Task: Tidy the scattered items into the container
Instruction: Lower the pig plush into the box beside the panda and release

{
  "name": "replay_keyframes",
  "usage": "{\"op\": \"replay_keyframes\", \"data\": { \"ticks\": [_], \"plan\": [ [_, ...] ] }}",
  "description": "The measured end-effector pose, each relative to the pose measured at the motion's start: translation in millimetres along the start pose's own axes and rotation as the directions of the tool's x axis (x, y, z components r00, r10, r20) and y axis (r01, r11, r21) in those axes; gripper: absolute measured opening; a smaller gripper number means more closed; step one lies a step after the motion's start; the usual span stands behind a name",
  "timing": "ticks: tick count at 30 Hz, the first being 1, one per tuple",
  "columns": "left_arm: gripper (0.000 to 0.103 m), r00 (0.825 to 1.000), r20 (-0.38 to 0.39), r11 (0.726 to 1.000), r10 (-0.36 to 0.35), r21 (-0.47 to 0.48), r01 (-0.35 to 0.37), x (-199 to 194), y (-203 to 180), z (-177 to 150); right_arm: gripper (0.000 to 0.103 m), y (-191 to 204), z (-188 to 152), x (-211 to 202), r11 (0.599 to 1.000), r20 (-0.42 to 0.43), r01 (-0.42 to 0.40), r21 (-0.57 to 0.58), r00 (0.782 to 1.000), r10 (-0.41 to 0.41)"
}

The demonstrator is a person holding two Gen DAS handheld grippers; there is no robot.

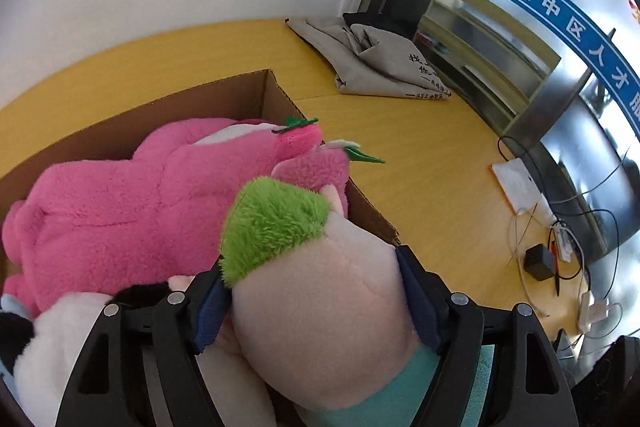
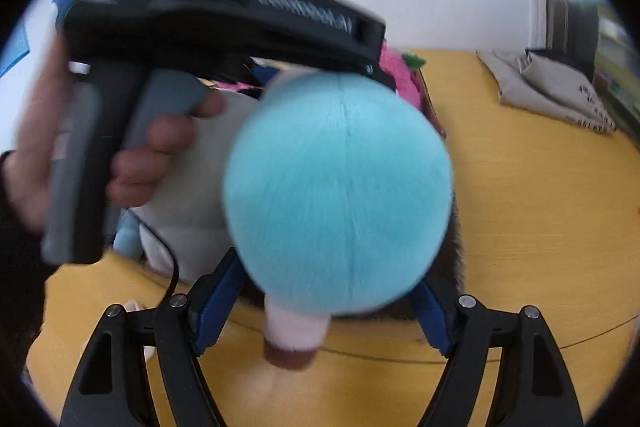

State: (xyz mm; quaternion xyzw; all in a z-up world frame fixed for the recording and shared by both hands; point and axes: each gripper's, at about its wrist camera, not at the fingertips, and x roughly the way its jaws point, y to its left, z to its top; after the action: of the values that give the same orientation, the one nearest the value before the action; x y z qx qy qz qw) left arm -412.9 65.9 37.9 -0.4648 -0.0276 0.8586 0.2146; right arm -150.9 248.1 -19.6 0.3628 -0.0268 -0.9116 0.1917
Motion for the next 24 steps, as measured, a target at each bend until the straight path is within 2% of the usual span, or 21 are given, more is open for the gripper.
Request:
{"op": "replay_keyframes", "data": {
  "ticks": [3, 5, 7, 12, 14, 15, 17, 18, 21, 24],
  "plan": [
    [0.083, 0.999, -0.004, 0.997, 0.046, 0.055, -0.046, 7, -14, -1, 0.078, -10, 1, -37, 0.999, 0.076, -0.034, 0.031, 0.997, 0.032],
    [0.085, 0.997, -0.016, 0.995, 0.073, 0.064, -0.072, 14, -22, 1, 0.071, -18, 13, -51, 0.999, 0.134, -0.026, 0.046, 0.991, 0.02],
    [0.085, 0.996, -0.025, 0.994, 0.087, 0.061, -0.085, 19, -24, 2, 0.039, -20, 25, -46, 1.0, 0.138, -0.014, 0.028, 0.99, 0.01],
    [0.085, 0.991, -0.036, 0.989, 0.128, 0.076, -0.125, 18, -24, 2, 0.034, -10, 29, -9, 1.0, 0.008, -0.022, -0.009, 1.0, 0.022],
    [0.077, 0.995, -0.021, 0.994, 0.097, 0.062, -0.096, 5, -23, 3, 0.032, -16, 20, 15, 1.0, -0.09, -0.019, -0.021, 0.996, 0.017],
    [0.072, 0.997, 0.002, 0.996, 0.081, 0.037, -0.081, -6, -20, 4, 0.032, -17, 15, 19, 0.999, -0.082, -0.007, -0.036, 0.997, 0.004],
    [0.072, 0.996, 0.07, 0.999, 0.054, -0.004, -0.054, -31, -14, 6, 0.033, -15, 9, 16, 1.0, -0.068, 0.002, -0.026, 0.998, -0.004],
    [0.072, 0.994, 0.083, 0.997, 0.071, -0.008, -0.071, -36, -13, 6, 0.033, -16, 9, 15, 1.0, -0.073, -0.003, -0.003, 0.997, 0.003],
    [0.067, 0.983, 0.026, 0.981, 0.182, 0.062, -0.183, -17, -18, 5, 0.034, -14, 6, 13, 1.0, -0.077, 0.008, 0.006, 0.997, -0.008],
    [0.069, 0.983, 0.006, 0.983, 0.182, 0.025, -0.182, 3, -13, 3, 0.034, -13, 1, 8, 1.0, -0.066, 0.02, 0.016, 0.998, -0.019]
  ]
}}
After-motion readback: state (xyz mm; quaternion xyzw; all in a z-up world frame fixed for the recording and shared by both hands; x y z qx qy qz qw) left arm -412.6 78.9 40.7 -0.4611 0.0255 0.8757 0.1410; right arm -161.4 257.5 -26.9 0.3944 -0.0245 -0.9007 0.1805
